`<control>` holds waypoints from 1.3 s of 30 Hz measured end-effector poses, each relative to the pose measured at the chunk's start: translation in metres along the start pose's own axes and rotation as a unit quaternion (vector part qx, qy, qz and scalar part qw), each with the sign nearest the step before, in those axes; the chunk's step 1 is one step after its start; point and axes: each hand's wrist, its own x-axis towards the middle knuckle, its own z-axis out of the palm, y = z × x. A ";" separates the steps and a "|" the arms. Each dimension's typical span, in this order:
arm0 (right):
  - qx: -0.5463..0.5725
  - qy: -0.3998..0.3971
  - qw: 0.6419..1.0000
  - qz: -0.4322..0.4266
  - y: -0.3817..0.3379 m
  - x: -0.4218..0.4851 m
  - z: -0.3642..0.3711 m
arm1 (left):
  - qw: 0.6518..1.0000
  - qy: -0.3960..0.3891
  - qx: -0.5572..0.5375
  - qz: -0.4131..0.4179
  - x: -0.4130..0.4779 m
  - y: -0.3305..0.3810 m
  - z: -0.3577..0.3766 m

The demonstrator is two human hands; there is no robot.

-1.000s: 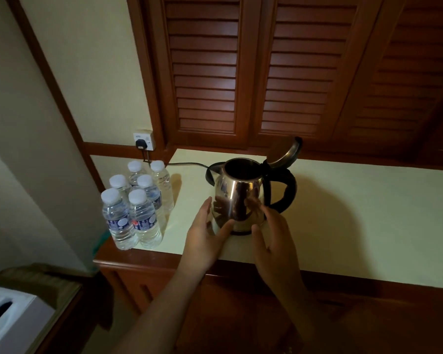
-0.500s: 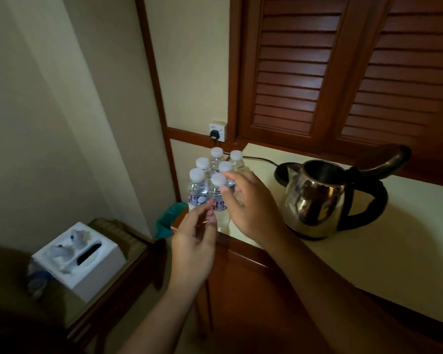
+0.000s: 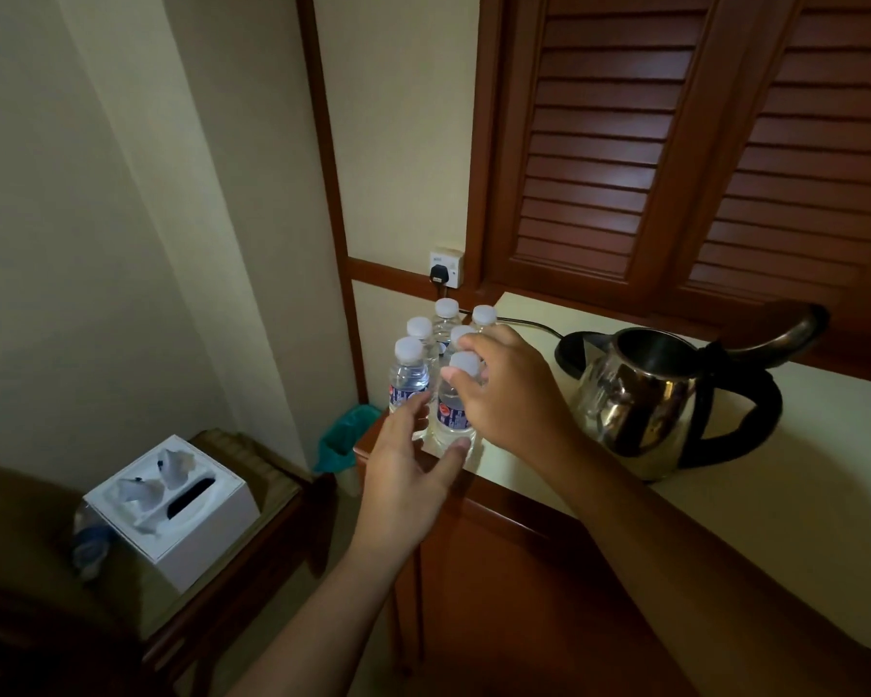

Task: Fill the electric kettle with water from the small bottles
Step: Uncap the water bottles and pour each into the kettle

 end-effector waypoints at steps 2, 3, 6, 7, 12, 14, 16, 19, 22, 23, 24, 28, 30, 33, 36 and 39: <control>0.007 0.002 1.000 0.006 -0.006 -0.004 -0.014 | 1.000 -0.022 -0.003 0.010 -0.001 0.003 0.003; 0.016 0.005 1.000 0.005 -0.009 -0.006 -0.022 | 1.000 -0.028 -0.003 0.015 -0.002 0.005 0.004; 0.038 0.010 0.999 -0.009 -0.011 -0.014 -0.046 | 0.999 -0.030 -0.011 0.034 -0.003 0.015 0.010; 0.047 0.001 0.999 -0.010 -0.007 -0.016 -0.054 | 0.998 -0.037 -0.013 0.042 -0.004 0.018 0.012; 0.032 -0.063 0.997 -0.034 0.010 -0.032 -0.102 | 0.988 -0.125 -0.017 0.091 -0.007 0.031 0.020; -0.022 -0.125 0.991 -0.048 0.015 -0.036 -0.118 | 0.981 -0.167 -0.034 0.091 -0.007 0.039 0.024; -0.055 -0.188 0.978 -0.066 0.019 -0.040 -0.136 | 0.970 -0.219 -0.057 0.085 -0.007 0.047 0.029; -0.065 -0.225 0.971 -0.040 0.019 -0.049 -0.164 | 0.952 -0.281 -0.090 0.077 -0.007 0.058 0.037; -0.082 -0.174 0.981 -0.003 0.021 -0.052 -0.177 | 0.943 -0.305 -0.106 0.079 -0.006 0.067 0.045; -0.108 -0.161 0.981 -0.008 0.022 -0.052 -0.177 | 0.942 -0.309 -0.106 0.080 -0.006 0.069 0.049; -0.126 -0.154 0.980 -0.017 0.023 -0.052 -0.177 | 0.941 -0.312 -0.107 0.078 -0.005 0.071 0.052; -0.152 -0.182 0.971 -0.016 0.025 -0.060 -0.182 | 0.936 -0.327 -0.108 0.076 -0.006 0.070 0.064; -0.140 -0.198 0.970 -0.023 0.028 -0.066 -0.189 | 0.933 -0.336 -0.095 0.085 -0.005 0.069 0.069; -0.099 -0.207 0.973 -0.019 0.035 -0.074 -0.194 | 0.929 -0.350 -0.086 0.087 -0.003 0.068 0.076; -0.073 -0.161 0.984 0.000 0.040 -0.083 -0.198 | 0.924 -0.362 -0.087 0.084 0.001 0.068 0.079; -0.026 -0.047 0.998 0.045 0.055 -0.100 -0.192 | 0.927 -0.357 -0.098 0.070 0.004 0.064 0.080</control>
